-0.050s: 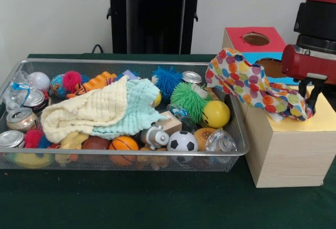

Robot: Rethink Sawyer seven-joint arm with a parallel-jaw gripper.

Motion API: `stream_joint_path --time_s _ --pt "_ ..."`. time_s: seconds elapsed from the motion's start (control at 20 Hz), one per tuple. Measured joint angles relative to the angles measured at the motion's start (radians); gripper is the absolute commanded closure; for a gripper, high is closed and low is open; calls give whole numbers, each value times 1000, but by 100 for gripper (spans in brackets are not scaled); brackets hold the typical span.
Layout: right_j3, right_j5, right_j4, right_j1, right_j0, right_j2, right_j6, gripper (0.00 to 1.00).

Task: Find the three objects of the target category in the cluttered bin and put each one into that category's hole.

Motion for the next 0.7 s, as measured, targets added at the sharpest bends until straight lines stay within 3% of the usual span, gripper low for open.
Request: stream_joint_path --time_s 0.7 --pt "-5 16 0 -1 -7 6 0 100"
